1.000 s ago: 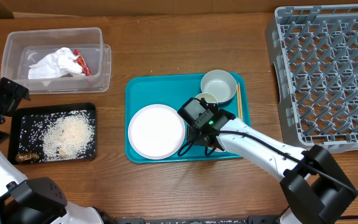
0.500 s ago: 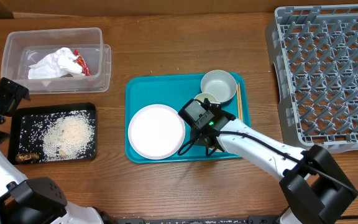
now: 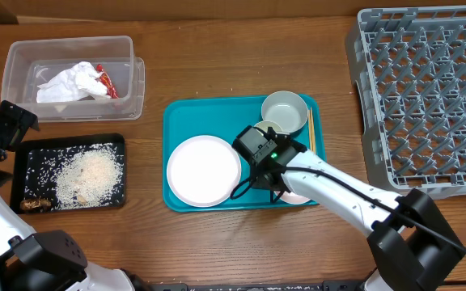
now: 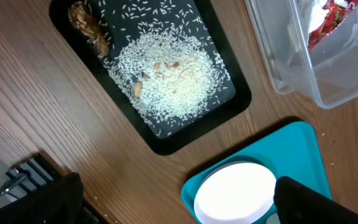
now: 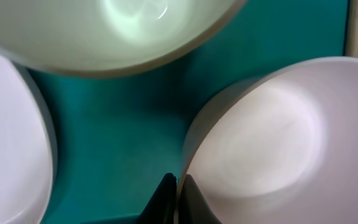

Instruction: Sort waste into correct bins and load items into the dishwasher

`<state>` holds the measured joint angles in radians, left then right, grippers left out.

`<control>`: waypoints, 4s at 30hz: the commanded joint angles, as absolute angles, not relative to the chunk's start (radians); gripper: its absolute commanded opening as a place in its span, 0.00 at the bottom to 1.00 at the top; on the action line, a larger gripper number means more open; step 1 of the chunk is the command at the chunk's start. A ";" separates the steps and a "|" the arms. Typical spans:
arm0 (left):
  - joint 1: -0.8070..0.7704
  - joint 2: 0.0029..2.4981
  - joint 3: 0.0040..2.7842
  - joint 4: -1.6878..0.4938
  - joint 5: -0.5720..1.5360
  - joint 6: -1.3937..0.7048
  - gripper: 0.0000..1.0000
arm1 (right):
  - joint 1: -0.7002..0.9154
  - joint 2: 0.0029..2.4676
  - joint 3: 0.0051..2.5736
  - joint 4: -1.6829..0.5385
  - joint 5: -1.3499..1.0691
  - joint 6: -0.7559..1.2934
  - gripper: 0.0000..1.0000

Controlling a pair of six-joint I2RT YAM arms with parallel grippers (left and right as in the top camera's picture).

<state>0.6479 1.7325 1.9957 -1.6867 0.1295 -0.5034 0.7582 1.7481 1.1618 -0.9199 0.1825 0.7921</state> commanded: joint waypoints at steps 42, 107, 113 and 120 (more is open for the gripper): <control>0.641 1.730 1.991 -1.687 0.123 -0.520 1.00 | -0.712 1.689 1.622 -0.599 -0.620 0.263 0.04; 0.641 1.730 1.991 -1.687 0.123 -0.521 1.00 | -1.052 1.660 1.623 -0.647 -0.506 0.576 0.43; 0.641 1.730 1.991 -1.687 0.123 -0.521 1.00 | -0.865 1.753 1.623 -0.569 -0.235 0.575 0.35; 0.641 1.730 1.991 -1.687 0.123 -0.520 1.00 | -0.764 1.911 1.623 -0.488 -0.059 0.522 0.23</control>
<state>0.6479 1.7325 1.9957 -1.6867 0.1295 -0.5034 -0.7689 1.8633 1.6066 -0.5083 -0.1753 0.5610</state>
